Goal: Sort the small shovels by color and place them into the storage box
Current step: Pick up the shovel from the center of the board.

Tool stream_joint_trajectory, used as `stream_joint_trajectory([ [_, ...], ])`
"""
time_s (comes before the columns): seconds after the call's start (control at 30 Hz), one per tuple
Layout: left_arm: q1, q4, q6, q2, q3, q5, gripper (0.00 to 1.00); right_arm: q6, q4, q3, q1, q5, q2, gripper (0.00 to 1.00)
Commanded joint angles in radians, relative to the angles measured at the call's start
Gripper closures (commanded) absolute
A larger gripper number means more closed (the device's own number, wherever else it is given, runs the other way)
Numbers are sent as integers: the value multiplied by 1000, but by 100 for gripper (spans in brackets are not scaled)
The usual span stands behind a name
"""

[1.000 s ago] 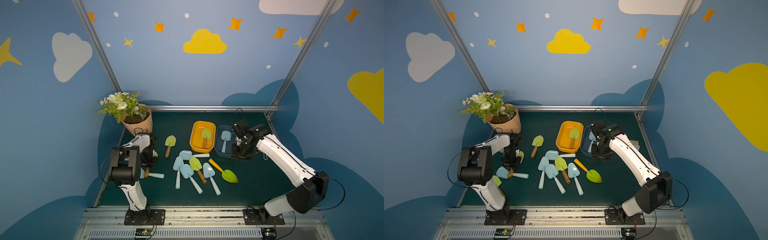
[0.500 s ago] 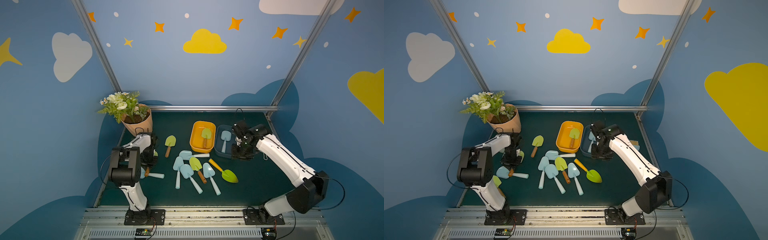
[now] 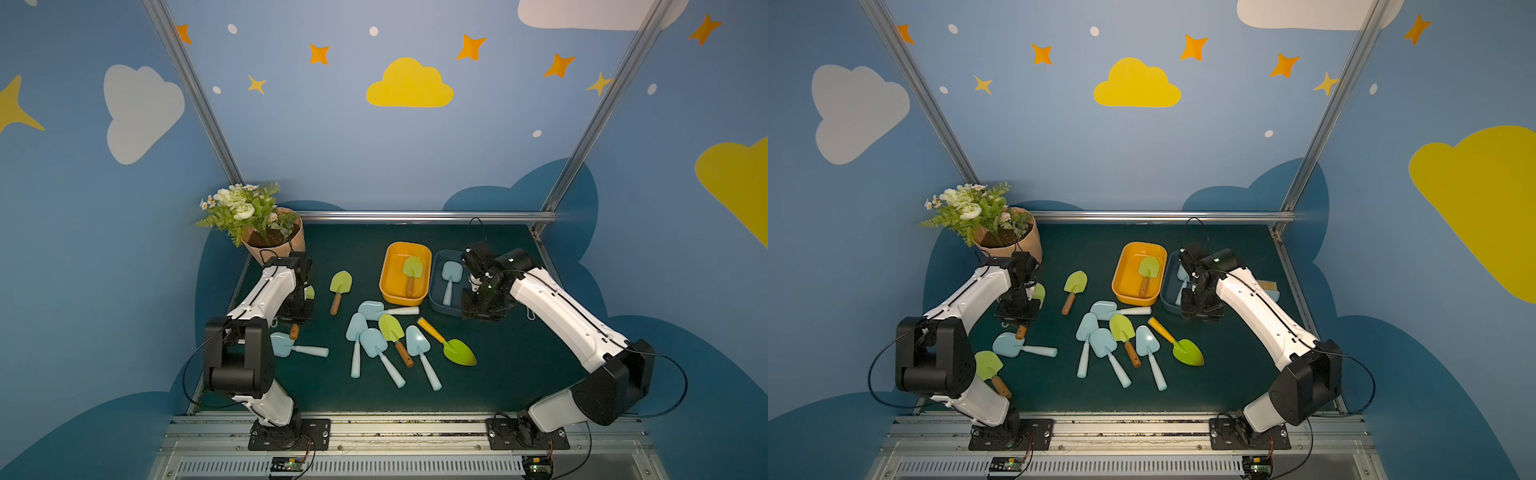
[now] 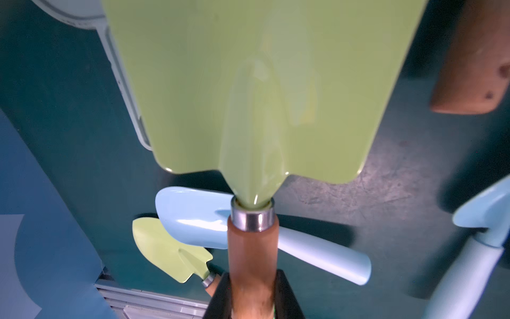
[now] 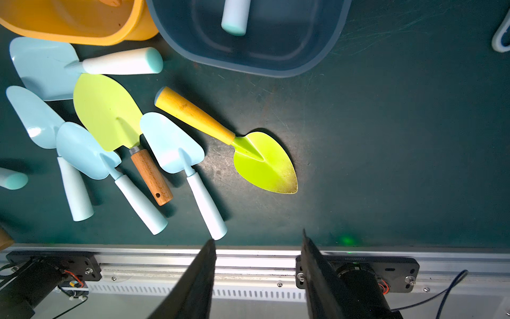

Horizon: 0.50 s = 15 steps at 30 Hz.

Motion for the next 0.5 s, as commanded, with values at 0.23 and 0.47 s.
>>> stream_joint_trajectory([
  [0.23, -123, -131, -85, -43, 276, 91, 97, 7, -53, 35, 5, 32, -20, 49],
  [0.47, -247, -149, -142, 46, 504, 120, 97, 10, -79, 28, -1, 40, -48, 49],
])
